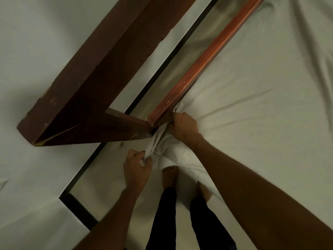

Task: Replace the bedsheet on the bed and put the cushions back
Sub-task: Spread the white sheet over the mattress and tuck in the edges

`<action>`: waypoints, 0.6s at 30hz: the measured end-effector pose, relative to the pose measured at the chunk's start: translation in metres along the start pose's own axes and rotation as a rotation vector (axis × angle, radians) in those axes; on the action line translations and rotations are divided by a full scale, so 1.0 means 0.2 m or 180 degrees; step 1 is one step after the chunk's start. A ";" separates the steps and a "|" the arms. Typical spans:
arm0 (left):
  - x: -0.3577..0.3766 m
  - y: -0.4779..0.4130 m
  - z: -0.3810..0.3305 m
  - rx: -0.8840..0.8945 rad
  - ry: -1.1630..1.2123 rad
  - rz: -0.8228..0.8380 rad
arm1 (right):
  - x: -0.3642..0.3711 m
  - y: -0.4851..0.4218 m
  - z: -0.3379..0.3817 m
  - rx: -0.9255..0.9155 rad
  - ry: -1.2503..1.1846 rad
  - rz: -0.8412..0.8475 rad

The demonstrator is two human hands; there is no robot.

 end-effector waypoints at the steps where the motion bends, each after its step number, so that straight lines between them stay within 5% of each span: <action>1: -0.02 0.03 -0.03 0.0019 0.0069 -0.0196 | 0.01 0.04 -0.01 -0.0010 -0.0276 -0.0079; 4: -0.06 0.10 -0.13 -0.0103 0.0738 -0.0433 | 0.00 0.16 -0.02 -0.0220 -0.1493 -0.0446; 7: -0.07 0.12 -0.22 -0.0240 0.1301 -0.0633 | 0.00 0.25 -0.04 -0.0606 -0.1780 -0.0651; 13: 0.04 0.10 -0.27 -0.0422 0.1746 -0.0616 | 0.03 0.18 -0.12 -0.1429 0.0612 0.0232; 18: 0.16 0.07 -0.22 -0.1020 0.1633 -0.0412 | 0.07 0.03 -0.09 -0.1686 0.1160 0.0596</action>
Point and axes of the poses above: each hand's wrist, its own y-axis away from the middle knuckle, its own x-axis out of the palm, z = x × y, the point moved 1 cm from there along -y, towards the middle knuckle, and after that the axes turned 10 degrees about -y, right-handed, at the moved point
